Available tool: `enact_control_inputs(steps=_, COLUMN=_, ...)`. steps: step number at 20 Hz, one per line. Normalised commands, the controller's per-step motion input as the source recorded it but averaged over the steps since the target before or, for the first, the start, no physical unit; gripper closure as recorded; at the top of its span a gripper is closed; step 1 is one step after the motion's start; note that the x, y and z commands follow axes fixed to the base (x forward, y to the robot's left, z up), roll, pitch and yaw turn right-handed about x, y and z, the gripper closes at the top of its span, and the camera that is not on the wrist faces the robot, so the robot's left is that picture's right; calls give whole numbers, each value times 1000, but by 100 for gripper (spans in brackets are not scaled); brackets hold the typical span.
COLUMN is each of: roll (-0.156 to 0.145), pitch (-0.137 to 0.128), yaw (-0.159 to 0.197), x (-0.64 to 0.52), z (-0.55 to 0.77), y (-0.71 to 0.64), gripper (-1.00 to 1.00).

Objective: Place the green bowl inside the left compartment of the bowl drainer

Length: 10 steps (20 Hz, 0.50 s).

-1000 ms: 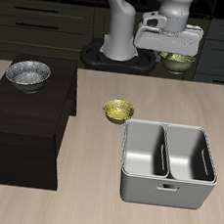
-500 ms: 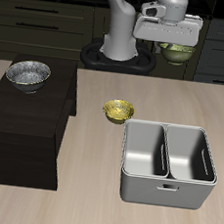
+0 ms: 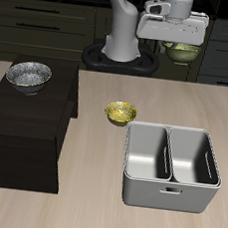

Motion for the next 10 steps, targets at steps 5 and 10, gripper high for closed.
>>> enact_control_inputs(steps=5, roll=-31, pitch=-14, yaw=0, x=259, z=253, y=-33, gripper=100)
enact_control_inputs(steps=10, roll=-37, pitch=17, yaw=-31, x=476, z=302, y=-123, gripper=100)
